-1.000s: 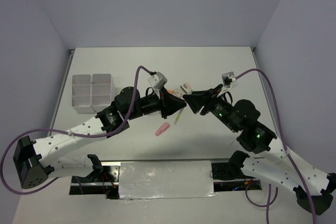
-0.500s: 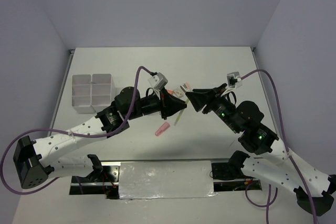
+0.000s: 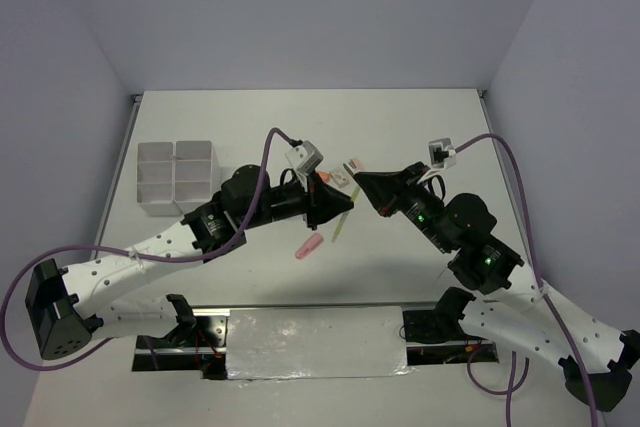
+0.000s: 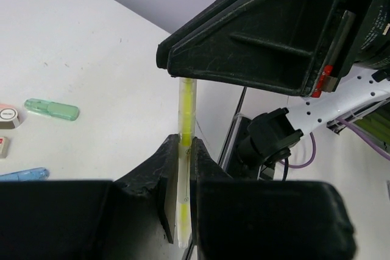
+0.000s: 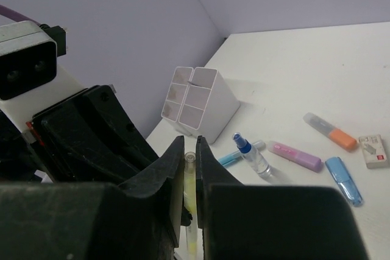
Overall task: Sort the stationery into containers
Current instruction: Close the pen cap on the pen.
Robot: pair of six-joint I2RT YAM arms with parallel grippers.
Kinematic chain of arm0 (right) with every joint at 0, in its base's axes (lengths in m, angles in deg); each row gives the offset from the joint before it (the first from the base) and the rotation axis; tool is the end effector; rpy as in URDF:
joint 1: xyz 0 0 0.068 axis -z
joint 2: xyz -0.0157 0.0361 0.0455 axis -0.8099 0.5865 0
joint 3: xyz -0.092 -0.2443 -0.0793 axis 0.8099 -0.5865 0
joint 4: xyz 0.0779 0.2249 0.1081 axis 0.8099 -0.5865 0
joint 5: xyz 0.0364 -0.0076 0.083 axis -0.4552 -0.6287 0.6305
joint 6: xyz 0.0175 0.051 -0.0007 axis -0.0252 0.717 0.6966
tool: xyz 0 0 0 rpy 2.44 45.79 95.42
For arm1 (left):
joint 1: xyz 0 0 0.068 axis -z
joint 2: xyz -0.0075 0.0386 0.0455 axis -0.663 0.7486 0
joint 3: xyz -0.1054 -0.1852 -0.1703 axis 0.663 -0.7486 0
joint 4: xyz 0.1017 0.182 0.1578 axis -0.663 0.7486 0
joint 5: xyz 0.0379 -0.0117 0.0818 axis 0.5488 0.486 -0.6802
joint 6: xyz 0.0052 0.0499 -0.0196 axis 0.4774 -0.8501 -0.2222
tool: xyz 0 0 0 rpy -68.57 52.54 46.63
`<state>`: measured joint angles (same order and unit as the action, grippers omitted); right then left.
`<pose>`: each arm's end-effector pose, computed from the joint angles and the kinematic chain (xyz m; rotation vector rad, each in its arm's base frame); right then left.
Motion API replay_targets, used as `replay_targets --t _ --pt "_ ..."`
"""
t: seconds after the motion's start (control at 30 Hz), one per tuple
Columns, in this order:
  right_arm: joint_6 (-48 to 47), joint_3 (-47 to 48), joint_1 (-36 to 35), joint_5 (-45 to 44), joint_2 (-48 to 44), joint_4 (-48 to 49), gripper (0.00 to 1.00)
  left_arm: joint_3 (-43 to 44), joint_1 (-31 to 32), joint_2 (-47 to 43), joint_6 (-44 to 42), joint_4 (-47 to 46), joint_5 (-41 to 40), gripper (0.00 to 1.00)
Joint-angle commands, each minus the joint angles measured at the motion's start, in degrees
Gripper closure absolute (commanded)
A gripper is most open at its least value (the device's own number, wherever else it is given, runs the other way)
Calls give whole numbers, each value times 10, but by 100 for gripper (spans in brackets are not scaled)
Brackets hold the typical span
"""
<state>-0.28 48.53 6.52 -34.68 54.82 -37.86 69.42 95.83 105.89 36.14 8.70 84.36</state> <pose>0.1098 0.1123 0.3691 -0.0991 1.5315 0.9968 0.1529 -0.2253 0.3679 0.5864 1.5751 -1.2480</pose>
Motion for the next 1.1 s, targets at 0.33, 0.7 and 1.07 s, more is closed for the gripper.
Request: replay_targets --t 0.33,0.7,1.07 --pt "38 -113 0 48 -14 37 100 115 3 -7 -57 -8 -16 100" --pt "56 -193 0 73 -9 54 100 153 0 -6 -67 -23 13 100" --pt "52 -208 -1 82 25 45 100 164 -39 -1 -50 -51 56 100"
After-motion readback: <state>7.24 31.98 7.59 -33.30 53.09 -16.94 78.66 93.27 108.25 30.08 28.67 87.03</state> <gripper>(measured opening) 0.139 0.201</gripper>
